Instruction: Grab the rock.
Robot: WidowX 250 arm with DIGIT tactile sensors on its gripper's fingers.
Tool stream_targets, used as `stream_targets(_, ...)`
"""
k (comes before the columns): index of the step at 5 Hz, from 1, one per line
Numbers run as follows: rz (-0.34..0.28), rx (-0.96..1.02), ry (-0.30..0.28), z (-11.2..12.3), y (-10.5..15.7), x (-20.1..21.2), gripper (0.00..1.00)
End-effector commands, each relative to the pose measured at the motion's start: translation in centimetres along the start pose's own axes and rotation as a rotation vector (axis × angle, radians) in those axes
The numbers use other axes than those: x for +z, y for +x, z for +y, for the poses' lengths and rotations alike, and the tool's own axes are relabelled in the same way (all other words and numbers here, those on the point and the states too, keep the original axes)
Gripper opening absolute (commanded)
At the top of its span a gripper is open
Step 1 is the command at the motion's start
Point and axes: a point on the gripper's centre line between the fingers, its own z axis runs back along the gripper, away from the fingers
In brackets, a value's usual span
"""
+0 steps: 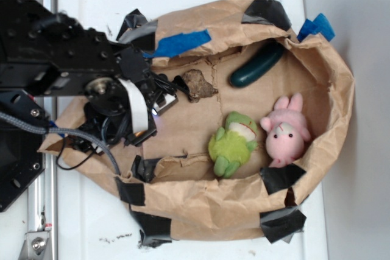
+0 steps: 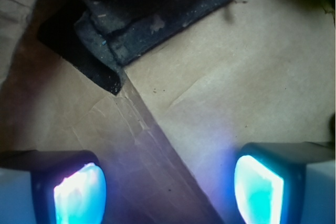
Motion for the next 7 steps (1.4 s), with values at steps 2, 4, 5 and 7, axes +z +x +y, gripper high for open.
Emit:
stream_targets(2,-0.026,-0.018,0.006,-1.0,0.2,2.5,1.00)
stream_targets(4,-0.085,0.019,-0.008,0.9,-0.2,6.5,1.00)
stream_targets(5,-0.067,0.034,-0.012,2.5,-0.3,6.5,1.00)
stream_targets(7,-0.045,0.048,0.002,6.1,0.0,6.3,1.00)
